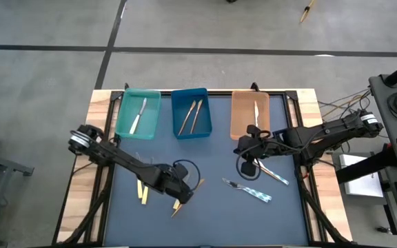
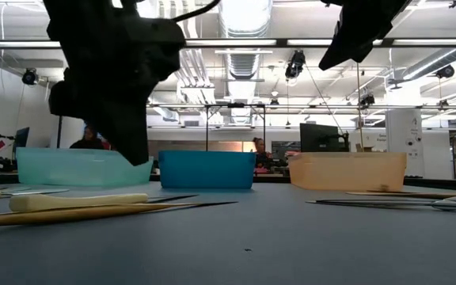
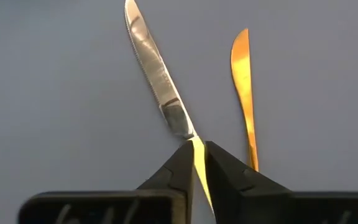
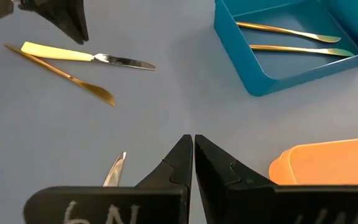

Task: Sort silverware by color (type)
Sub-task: Put the yellow knife into the green bin

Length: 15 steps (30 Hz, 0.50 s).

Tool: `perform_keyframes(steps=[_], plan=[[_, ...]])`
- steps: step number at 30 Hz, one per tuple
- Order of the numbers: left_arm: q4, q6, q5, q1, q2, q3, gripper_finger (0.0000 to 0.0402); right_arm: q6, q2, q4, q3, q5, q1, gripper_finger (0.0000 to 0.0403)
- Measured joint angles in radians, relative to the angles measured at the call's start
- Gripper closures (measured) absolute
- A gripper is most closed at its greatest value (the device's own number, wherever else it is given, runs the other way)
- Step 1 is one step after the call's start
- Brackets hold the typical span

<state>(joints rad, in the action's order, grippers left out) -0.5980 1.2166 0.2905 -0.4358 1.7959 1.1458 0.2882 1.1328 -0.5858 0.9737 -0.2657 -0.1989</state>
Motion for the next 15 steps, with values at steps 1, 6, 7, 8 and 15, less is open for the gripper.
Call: perform_keyframes(steps=[1, 6, 7, 8, 15], plan=[[0.004, 0.005, 0.001, 0.0, 0.005, 0.001, 0.0369, 0.0, 0.0, 0.0, 0.0, 0.0, 0.0, 0.0394], [0.012, 0.022, 0.012, -0.003, 0.037, 0.017, 0.0316, 0.005, 0.0, 0.0, 0.0, 0.0, 0.0, 0.0394], [0.013, 0.029, 0.017, -0.004, 0.046, 0.019, 0.0305, 0.008, 0.0, 0.0, 0.0, 0.0, 0.0, 0.0394], [0.013, 0.035, 0.02, -0.005, 0.054, 0.021, 0.0295, 0.008, 0.0, 0.0, 0.0, 0.0, 0.0, 0.0394], [0.017, 0.039, 0.024, -0.009, 0.093, 0.027, 0.0239, 0.008, 0.0, 0.0, 0.0, 0.001, 0.0, 0.0394]])
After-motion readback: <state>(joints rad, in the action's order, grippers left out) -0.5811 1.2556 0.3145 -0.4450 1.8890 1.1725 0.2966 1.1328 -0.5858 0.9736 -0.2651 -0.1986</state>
